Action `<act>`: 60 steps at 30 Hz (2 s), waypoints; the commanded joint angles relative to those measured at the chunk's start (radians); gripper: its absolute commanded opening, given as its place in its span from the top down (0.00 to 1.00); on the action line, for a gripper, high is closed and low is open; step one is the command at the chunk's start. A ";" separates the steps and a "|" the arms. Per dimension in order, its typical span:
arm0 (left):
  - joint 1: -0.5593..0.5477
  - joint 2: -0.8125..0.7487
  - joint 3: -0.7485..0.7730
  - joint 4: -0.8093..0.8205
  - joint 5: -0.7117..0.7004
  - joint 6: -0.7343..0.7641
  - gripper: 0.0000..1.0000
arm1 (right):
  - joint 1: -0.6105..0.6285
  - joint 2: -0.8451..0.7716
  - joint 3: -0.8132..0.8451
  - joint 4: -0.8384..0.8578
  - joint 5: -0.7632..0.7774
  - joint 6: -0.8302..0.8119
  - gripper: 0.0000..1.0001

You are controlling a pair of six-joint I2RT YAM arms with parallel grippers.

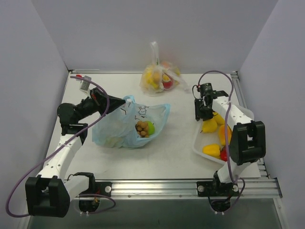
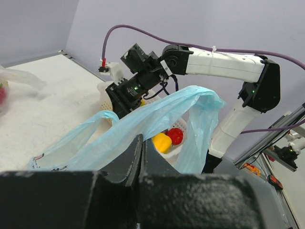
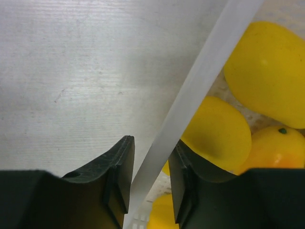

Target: Place the fake fruits into the plastic bag and tie a complex knot

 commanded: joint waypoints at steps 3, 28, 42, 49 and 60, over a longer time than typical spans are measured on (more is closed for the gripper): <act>0.003 -0.007 0.009 0.017 0.002 0.017 1.00 | -0.089 -0.088 -0.010 -0.053 -0.026 -0.213 0.75; 0.006 -0.004 0.022 -0.013 0.033 0.052 1.00 | -0.085 -0.197 0.256 -0.144 -0.710 -0.211 0.00; 0.009 -0.039 0.049 -0.131 0.045 0.156 1.00 | 0.202 0.001 0.217 0.132 -0.866 0.114 0.14; 0.027 -0.122 0.105 -0.442 0.064 0.375 0.79 | 0.224 -0.038 0.196 0.192 -0.826 0.150 0.77; 0.043 -0.215 0.518 -1.349 -0.168 0.962 0.41 | 0.227 -0.137 0.177 0.197 -0.829 0.170 1.00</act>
